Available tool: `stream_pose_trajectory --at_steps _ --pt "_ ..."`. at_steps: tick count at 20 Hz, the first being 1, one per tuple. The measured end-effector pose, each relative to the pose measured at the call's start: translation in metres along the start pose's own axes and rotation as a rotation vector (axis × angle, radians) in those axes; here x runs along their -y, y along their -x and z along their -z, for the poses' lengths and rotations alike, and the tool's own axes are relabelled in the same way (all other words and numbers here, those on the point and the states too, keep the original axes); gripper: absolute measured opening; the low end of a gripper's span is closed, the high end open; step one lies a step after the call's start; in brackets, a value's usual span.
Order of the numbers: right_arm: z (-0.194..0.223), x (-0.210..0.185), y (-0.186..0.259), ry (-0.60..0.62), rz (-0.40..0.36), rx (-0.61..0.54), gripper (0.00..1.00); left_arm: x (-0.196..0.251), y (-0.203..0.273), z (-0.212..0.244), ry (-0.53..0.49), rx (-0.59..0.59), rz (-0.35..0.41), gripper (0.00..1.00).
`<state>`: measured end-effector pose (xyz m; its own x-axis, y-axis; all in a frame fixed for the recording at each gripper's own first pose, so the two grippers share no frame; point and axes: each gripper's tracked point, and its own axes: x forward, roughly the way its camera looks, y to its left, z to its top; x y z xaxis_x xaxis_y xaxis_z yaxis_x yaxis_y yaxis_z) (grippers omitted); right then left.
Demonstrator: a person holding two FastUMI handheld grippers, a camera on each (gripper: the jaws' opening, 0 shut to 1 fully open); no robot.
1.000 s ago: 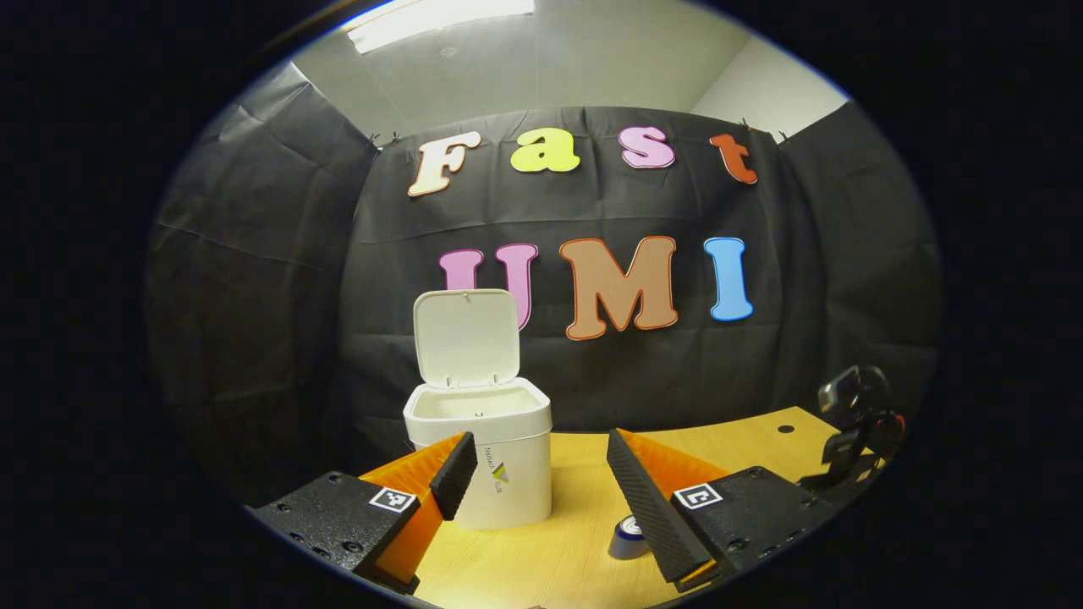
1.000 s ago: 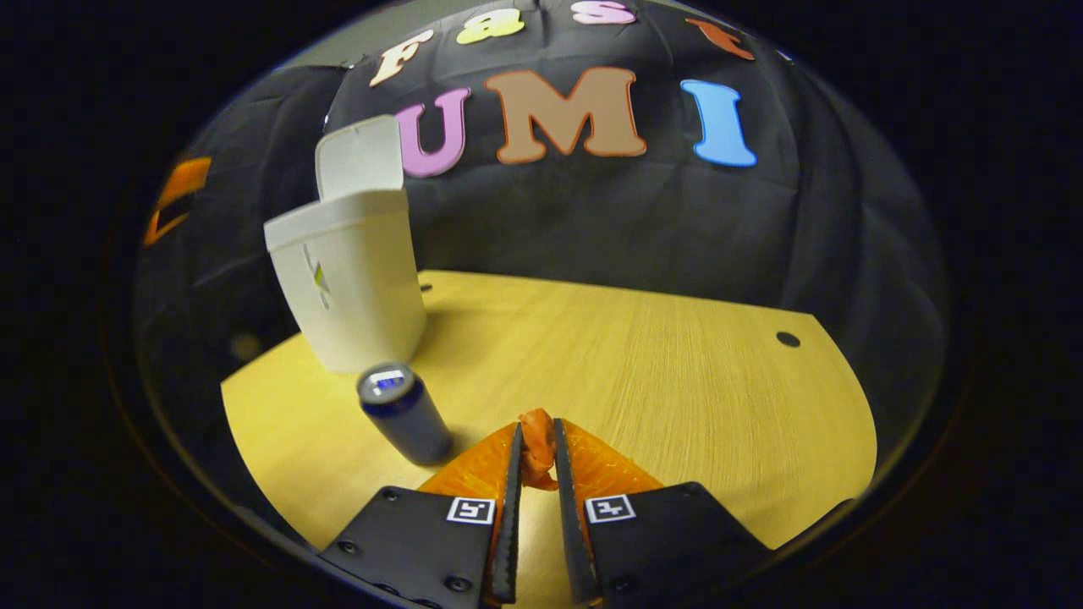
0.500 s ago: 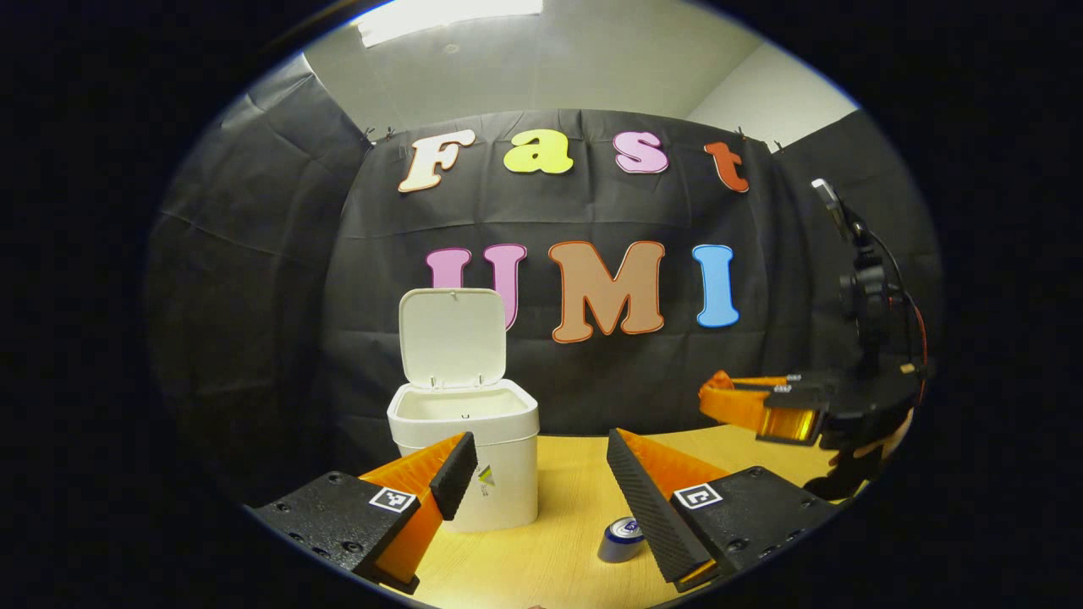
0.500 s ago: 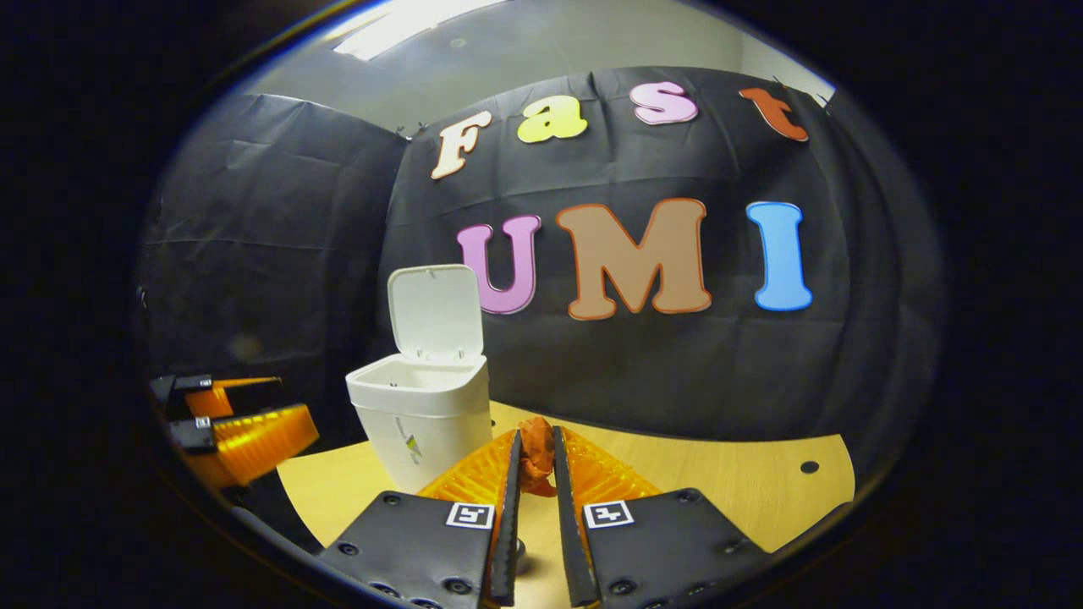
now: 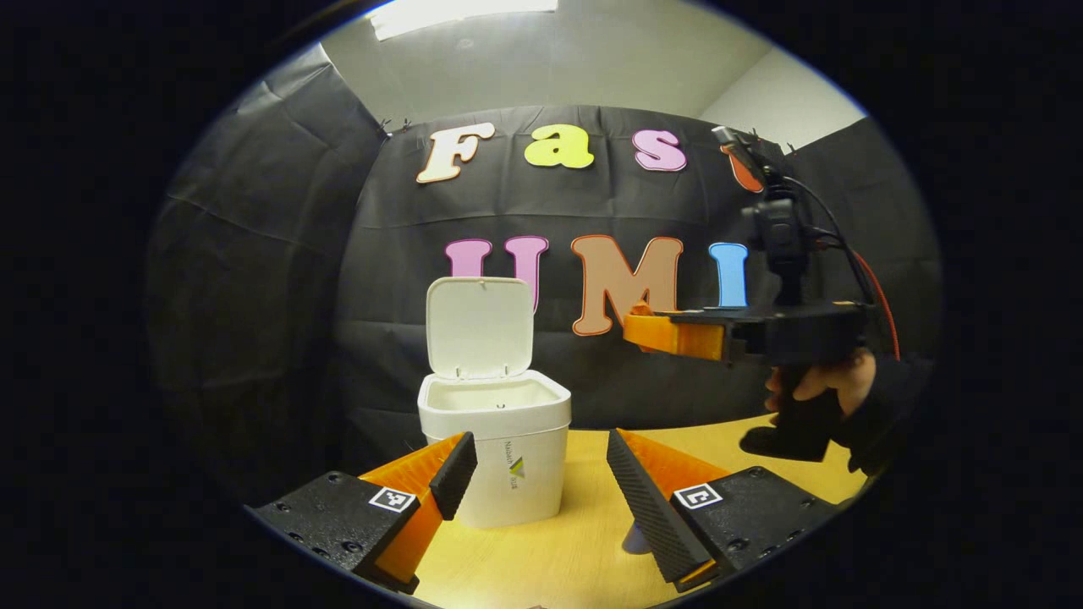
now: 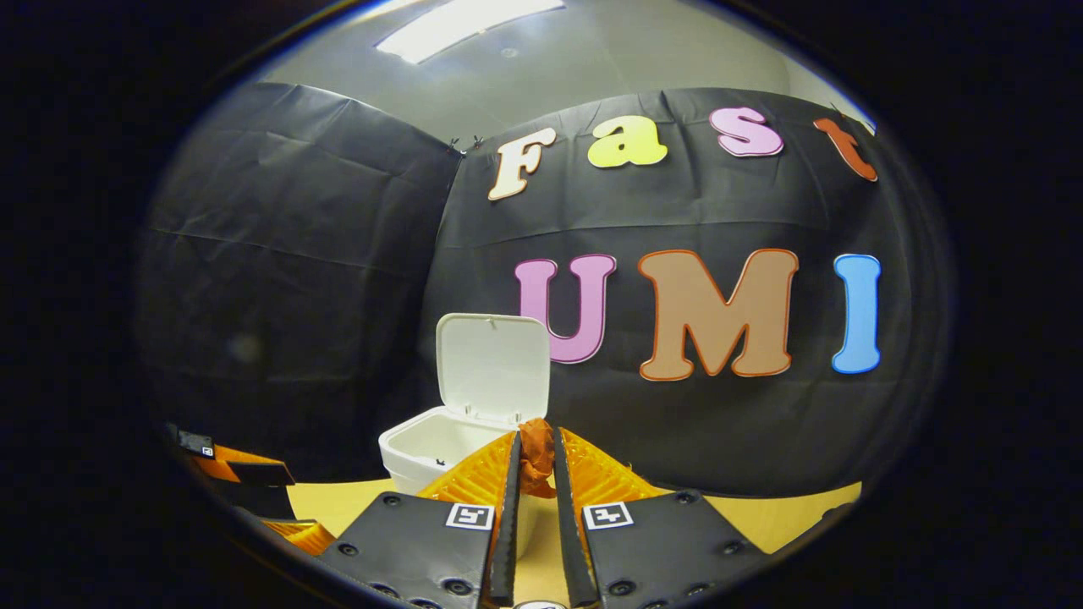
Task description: Press the lid of the desktop garbage bin to open it, pick up the crumpled paper on the desktop and throw it into the bin, then pick up the pop can on the desktop and drop it into the bin, and finally close the garbage bin lid.
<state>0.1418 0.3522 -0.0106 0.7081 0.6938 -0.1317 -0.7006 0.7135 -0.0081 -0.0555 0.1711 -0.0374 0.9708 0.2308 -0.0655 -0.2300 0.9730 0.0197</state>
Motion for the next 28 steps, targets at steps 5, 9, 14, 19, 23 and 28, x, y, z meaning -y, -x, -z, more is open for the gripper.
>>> stream_pose_trajectory --at_steps 5,9,14,19,23,28 --pt "0.005 -0.031 -0.064 0.02 -0.042 -0.043 0.24 -0.028 -0.004 0.006 -0.001 -0.011 -0.014 0.94" --pt "0.031 -0.051 -0.111 0.048 -0.044 -0.109 0.27 -0.048 -0.007 0.012 0.0 -0.023 -0.02 0.97" --pt "0.051 -0.06 -0.135 0.065 -0.005 -0.146 0.49 -0.073 -0.013 0.012 -0.012 -0.018 -0.043 0.95" --pt "0.048 -0.055 -0.133 0.067 0.015 -0.128 0.82 -0.076 -0.019 0.015 -0.001 -0.028 -0.039 0.96" --pt "0.034 -0.036 -0.107 0.061 0.052 -0.092 0.83 -0.063 -0.023 0.011 0.003 -0.011 -0.014 0.94" --pt "0.017 0.005 -0.042 0.04 0.14 -0.03 0.93 -0.039 -0.033 0.01 0.023 0.001 0.024 0.94"
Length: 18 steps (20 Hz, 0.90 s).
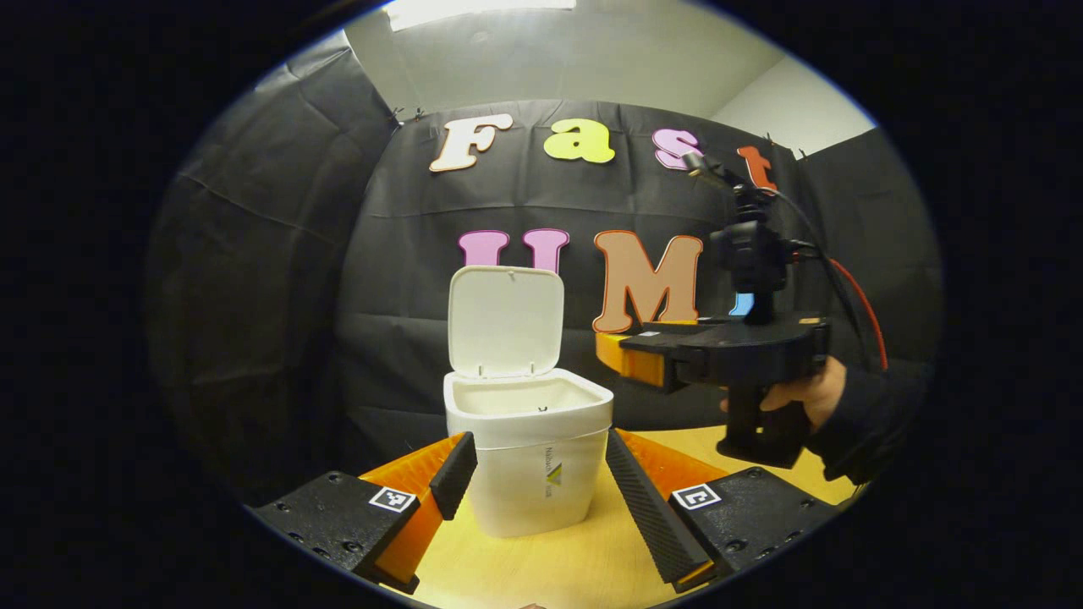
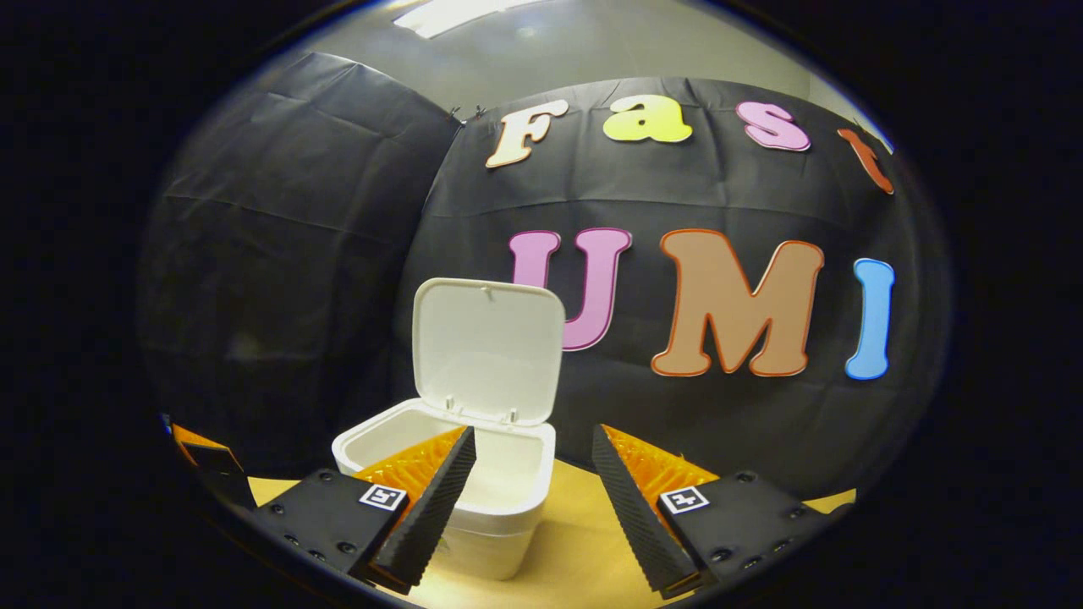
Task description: Press the lid of the desktop garbage bin to open it, pick up the crumpled paper on the desktop and throw it into the bin, then pick up the pop can on the desktop and drop it into the bin, and finally close the garbage bin lid.
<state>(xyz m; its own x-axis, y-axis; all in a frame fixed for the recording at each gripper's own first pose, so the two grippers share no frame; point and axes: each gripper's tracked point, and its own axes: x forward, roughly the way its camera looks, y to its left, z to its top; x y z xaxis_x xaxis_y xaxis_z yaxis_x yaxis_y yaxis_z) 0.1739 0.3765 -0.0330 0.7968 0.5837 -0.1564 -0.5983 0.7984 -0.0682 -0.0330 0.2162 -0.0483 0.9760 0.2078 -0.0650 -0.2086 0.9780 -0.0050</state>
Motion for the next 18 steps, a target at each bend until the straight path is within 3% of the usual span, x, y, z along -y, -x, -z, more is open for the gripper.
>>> stream_pose_trajectory --at_steps 5,6,8,9,11,18 --pt "-0.011 0.063 0.073 -0.037 0.143 0.086 0.95 0.037 -0.009 0.001 0.028 0.007 0.059 0.93" --pt "-0.011 0.079 0.088 -0.035 0.179 0.093 0.99 0.045 -0.012 0.003 0.025 0.006 0.073 0.94" --pt "-0.004 0.109 0.117 -0.036 0.258 0.096 0.95 0.061 -0.017 0.007 0.02 0.003 0.099 0.95" --pt "-0.001 0.122 0.132 -0.044 0.291 0.095 0.99 0.07 -0.019 0.009 0.02 -0.002 0.113 0.93" --pt "0.013 0.149 0.163 -0.061 0.359 0.083 0.95 0.089 -0.024 0.014 0.023 -0.009 0.14 0.93" --pt "0.066 0.22 0.259 -0.116 0.547 0.003 0.95 0.161 -0.039 0.037 0.009 -0.037 0.235 0.96"
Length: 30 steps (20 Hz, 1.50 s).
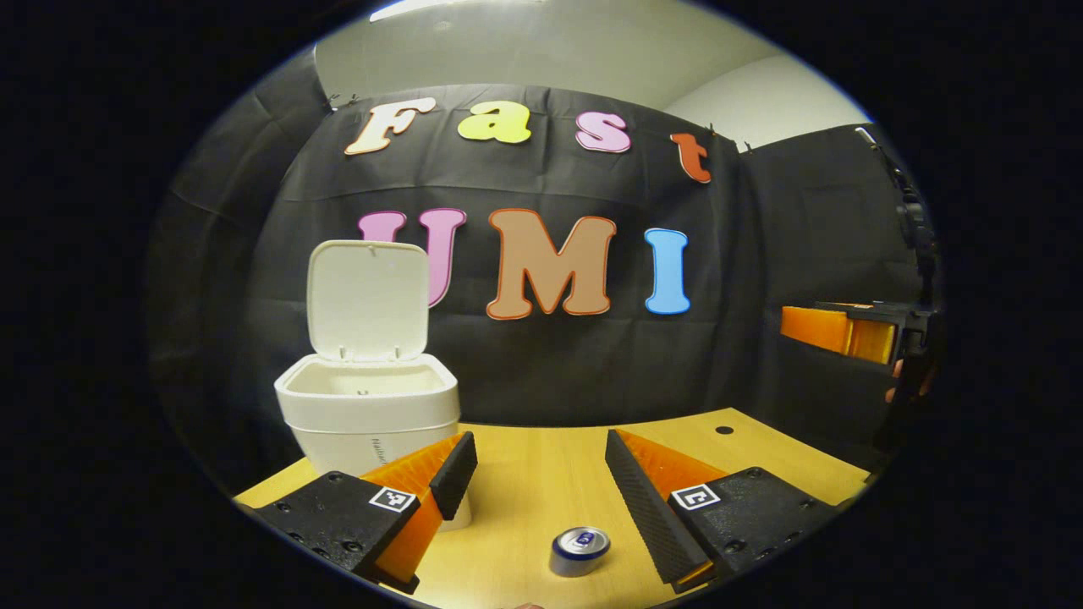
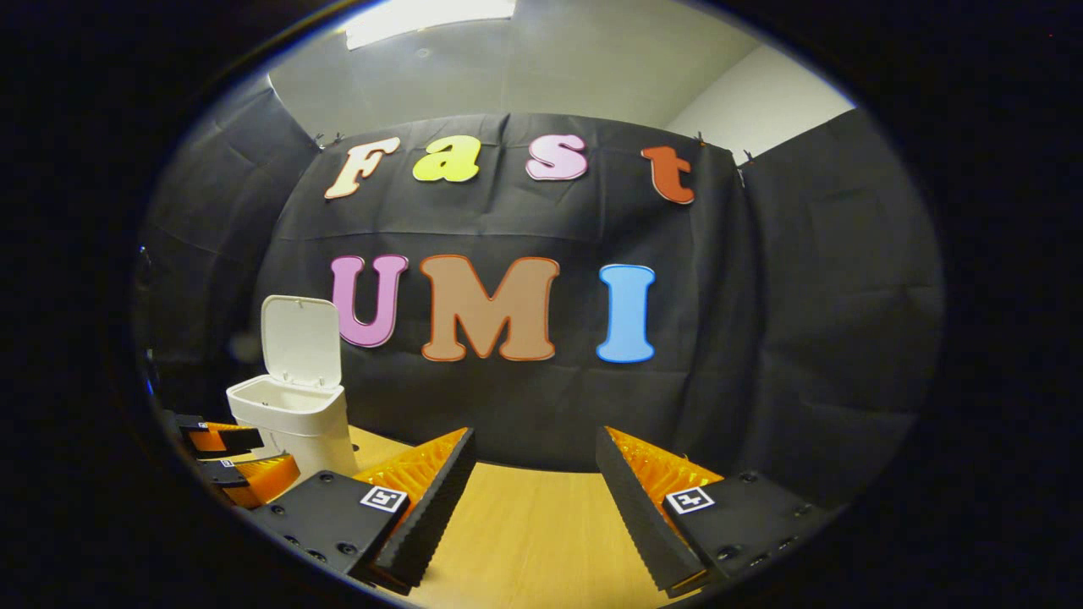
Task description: Press the lid of the desktop garbage bin to open it, pick up the crumpled paper on the desktop and throw it into the bin, then pick up the pop can on the desktop and drop it into the bin, and finally close the garbage bin lid.
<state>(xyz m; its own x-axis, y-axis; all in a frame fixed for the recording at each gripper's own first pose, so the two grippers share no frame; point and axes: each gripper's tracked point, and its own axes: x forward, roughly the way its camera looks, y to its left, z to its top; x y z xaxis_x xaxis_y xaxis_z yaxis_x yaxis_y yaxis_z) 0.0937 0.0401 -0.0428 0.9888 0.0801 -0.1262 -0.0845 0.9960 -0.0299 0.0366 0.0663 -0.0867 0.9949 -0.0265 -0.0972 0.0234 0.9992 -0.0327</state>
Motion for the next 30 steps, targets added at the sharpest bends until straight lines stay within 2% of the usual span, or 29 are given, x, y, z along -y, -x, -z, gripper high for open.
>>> stream_pose_trajectory --at_steps 1,3,8,13,18,23,24,26,30 --pt "0.005 0.013 0.006 -0.006 0.02 -0.012 0.95 0.008 -0.005 0.007 -0.002 -0.01 0.01 0.93" --pt "0.014 0.035 0.015 -0.017 0.055 -0.028 0.95 0.021 -0.013 0.024 -0.003 -0.041 0.017 0.95" --pt "0.04 0.076 0.036 -0.018 0.111 -0.082 0.95 0.031 -0.028 0.089 -0.037 -0.179 -0.005 0.94" --pt "0.058 0.097 0.046 -0.024 0.137 -0.127 0.95 0.03 -0.031 0.159 -0.045 -0.346 -0.03 0.94" --pt "0.067 0.102 0.046 -0.006 0.135 -0.158 0.95 0.03 -0.029 0.199 -0.063 -0.437 -0.045 0.94" --pt "0.074 0.094 0.046 0.009 0.118 -0.187 0.95 0.025 -0.028 0.213 -0.048 -0.48 -0.059 0.93" --pt "0.076 0.092 0.046 0.012 0.112 -0.19 0.95 0.026 -0.028 0.213 -0.048 -0.471 -0.058 0.8" --pt "0.076 0.086 0.045 0.014 0.1 -0.194 0.95 0.026 -0.026 0.208 -0.052 -0.468 -0.052 0.77" --pt "0.078 0.068 0.043 0.014 0.064 -0.187 0.95 0.028 -0.028 0.141 -0.038 -0.33 -0.035 0.77"
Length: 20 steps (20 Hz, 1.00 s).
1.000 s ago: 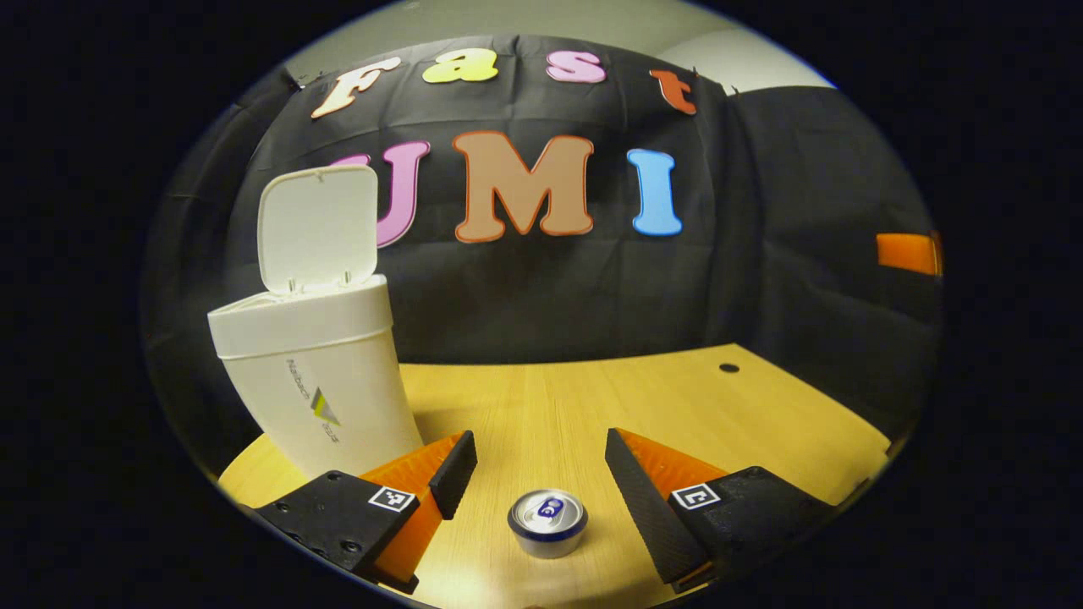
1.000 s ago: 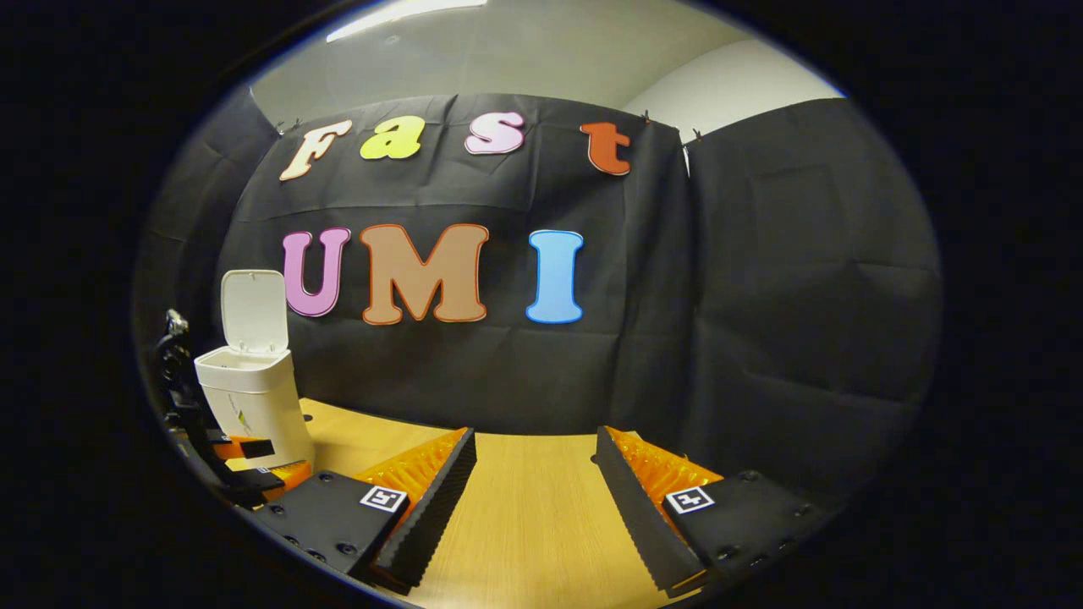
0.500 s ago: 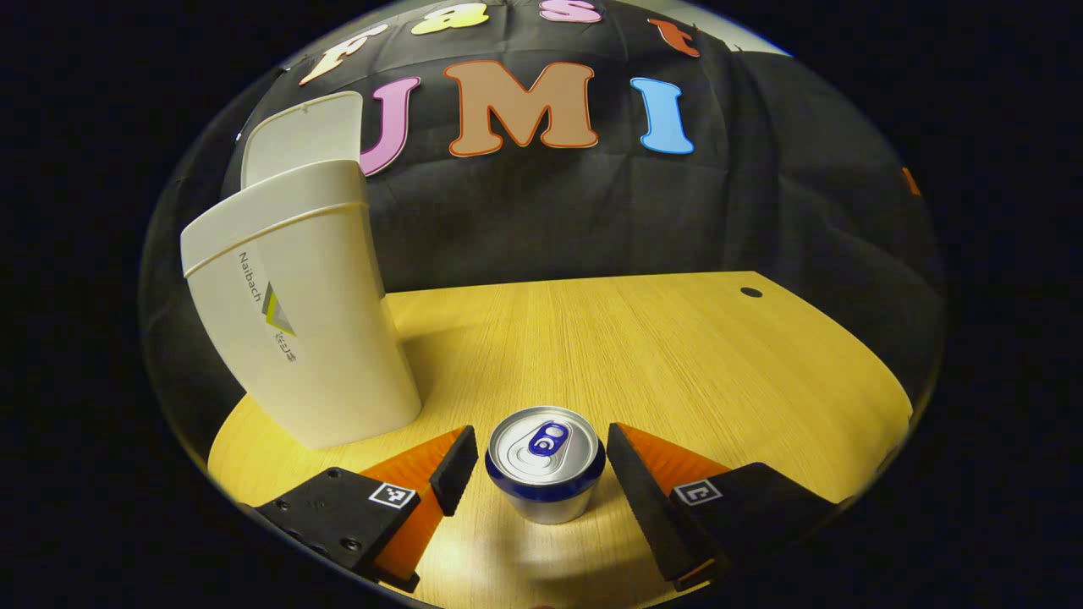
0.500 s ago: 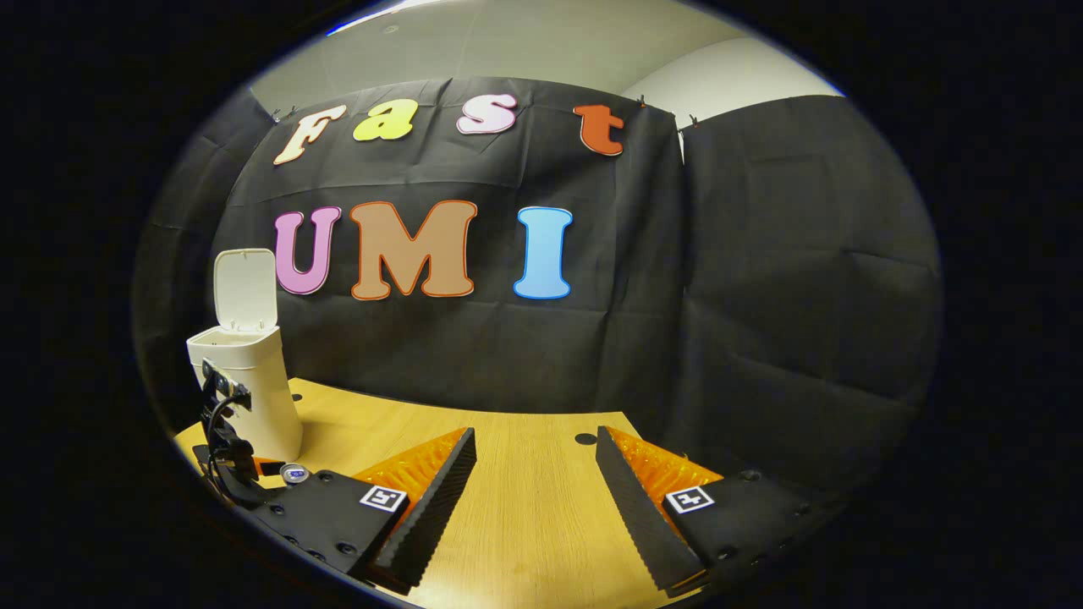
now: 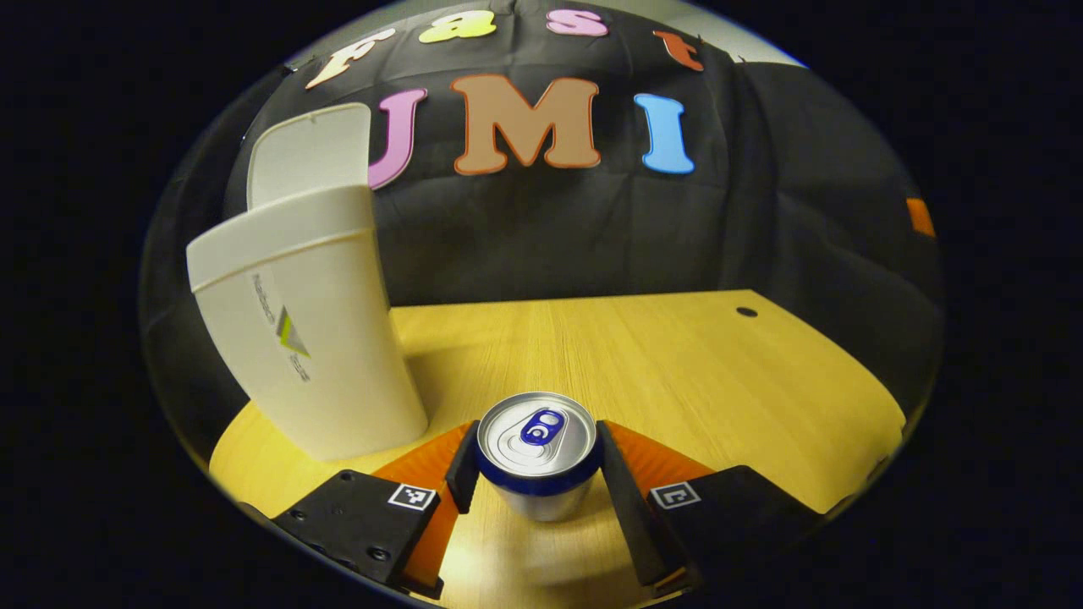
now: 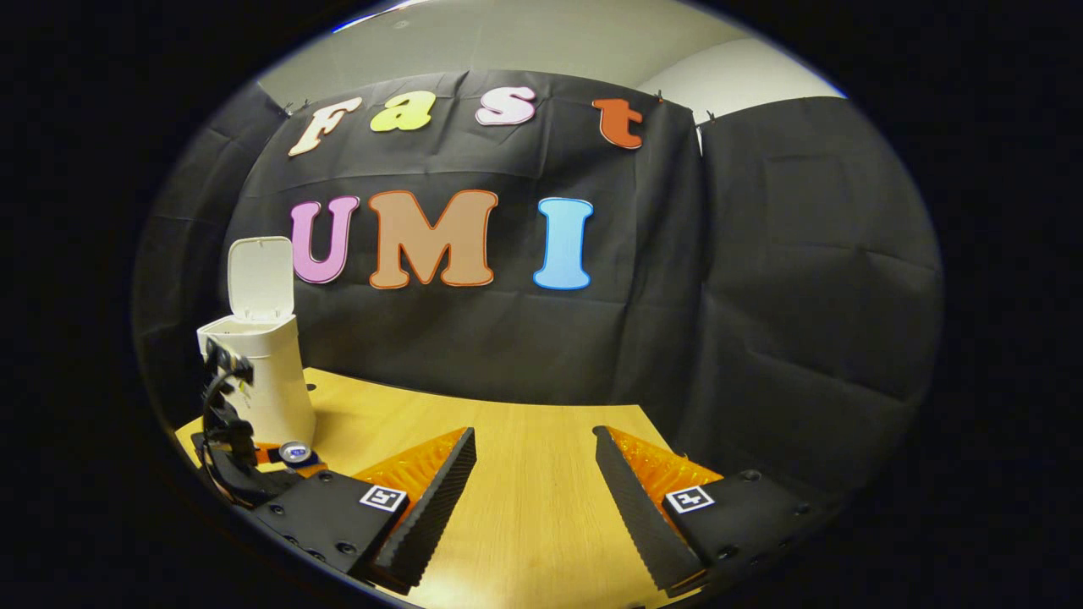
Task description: Press the lid of the desktop garbage bin to open it, pick up the crumpled paper on the desktop and throw it into the bin, then pick up the pop can on the desktop and drop it into the bin, and finally close the garbage bin lid.
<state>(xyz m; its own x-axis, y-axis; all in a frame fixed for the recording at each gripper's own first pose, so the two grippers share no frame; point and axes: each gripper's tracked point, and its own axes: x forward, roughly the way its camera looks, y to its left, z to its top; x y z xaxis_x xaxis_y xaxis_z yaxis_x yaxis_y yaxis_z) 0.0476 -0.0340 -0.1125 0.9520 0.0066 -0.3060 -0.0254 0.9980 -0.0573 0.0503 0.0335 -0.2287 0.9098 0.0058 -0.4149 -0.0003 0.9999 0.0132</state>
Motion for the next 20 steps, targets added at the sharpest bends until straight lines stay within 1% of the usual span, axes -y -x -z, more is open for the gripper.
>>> stream_pose_trajectory --at_steps 3,6,8,9,10,13,15,16,17,18,19,20 --pt "0.002 -0.02 -0.003 0.012 -0.044 0.0 0.95 -0.006 0.018 -0.075 0.035 0.16 0.011 0.76" --pt "-0.001 -0.045 -0.007 0.015 -0.095 0.005 0.95 -0.019 0.034 -0.127 0.053 0.252 0.007 0.76" --pt "-0.005 -0.061 -0.01 0.026 -0.125 0.017 0.95 -0.033 0.044 -0.157 0.047 0.308 -0.014 0.75" --pt "-0.007 -0.068 -0.011 0.031 -0.141 0.021 0.91 -0.041 0.05 -0.171 0.04 0.332 -0.025 0.75" --pt "-0.009 -0.075 -0.013 0.035 -0.154 0.023 0.95 -0.05 0.054 -0.184 0.034 0.359 -0.039 0.75" --pt "-0.011 -0.087 -0.016 0.036 -0.178 0.03 0.95 -0.081 0.061 -0.219 0.028 0.411 -0.084 0.75" --pt "-0.013 -0.092 -0.013 0.039 -0.181 0.033 0.95 -0.109 0.065 -0.239 0.022 0.448 -0.134 0.75" --pt "-0.014 -0.093 -0.013 0.042 -0.18 0.035 0.91 -0.12 0.066 -0.249 0.023 0.468 -0.154 0.75" --pt "-0.015 -0.093 -0.013 0.044 -0.177 0.036 0.91 -0.132 0.066 -0.257 0.02 0.48 -0.175 0.75" --pt "-0.013 -0.092 -0.014 0.045 -0.172 0.032 0.95 -0.145 0.066 -0.261 0.014 0.49 -0.197 0.75" --pt "-0.011 -0.093 -0.012 0.042 -0.169 0.026 0.91 -0.156 0.065 -0.267 0.009 0.496 -0.215 0.75" --pt "-0.01 -0.093 -0.012 0.039 -0.165 0.02 0.91 -0.167 0.062 -0.27 0.007 0.5 -0.233 0.75"
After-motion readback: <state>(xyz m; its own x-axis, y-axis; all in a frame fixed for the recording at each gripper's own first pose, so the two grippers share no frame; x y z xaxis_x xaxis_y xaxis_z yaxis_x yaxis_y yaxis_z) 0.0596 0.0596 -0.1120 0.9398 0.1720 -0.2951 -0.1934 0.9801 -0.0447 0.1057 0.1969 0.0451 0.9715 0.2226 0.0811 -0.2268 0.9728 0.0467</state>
